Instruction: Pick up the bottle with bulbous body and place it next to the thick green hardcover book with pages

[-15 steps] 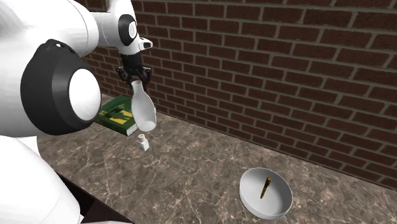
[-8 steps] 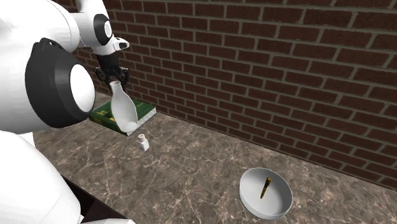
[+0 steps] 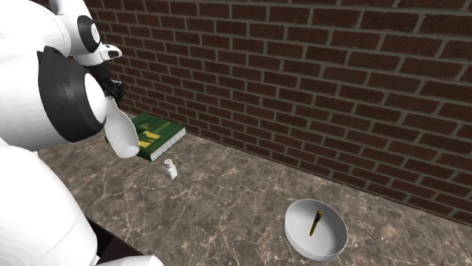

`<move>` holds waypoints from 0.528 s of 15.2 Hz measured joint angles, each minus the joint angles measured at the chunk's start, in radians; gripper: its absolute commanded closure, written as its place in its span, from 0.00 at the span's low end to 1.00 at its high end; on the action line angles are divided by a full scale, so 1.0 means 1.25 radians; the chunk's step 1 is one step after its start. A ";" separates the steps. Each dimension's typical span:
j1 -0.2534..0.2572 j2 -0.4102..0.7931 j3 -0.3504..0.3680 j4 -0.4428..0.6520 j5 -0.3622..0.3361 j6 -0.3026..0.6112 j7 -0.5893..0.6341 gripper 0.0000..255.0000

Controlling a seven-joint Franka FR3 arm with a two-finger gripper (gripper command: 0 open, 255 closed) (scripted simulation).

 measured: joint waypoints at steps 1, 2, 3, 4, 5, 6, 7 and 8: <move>0.007 0.008 0.006 0.010 -0.003 -0.002 0.014 1.00; 0.019 0.021 0.014 0.023 -0.007 -0.003 0.034 1.00; 0.031 0.039 0.022 0.052 -0.012 -0.014 0.054 1.00; 0.038 0.043 0.027 0.053 -0.015 -0.011 0.067 1.00; 0.040 0.043 0.028 0.044 -0.015 -0.003 0.070 1.00; 0.041 0.044 0.029 0.035 -0.016 0.008 0.073 1.00; 0.042 0.044 0.030 0.022 -0.016 0.019 0.076 1.00; 0.043 0.047 0.030 0.015 -0.017 0.030 0.078 1.00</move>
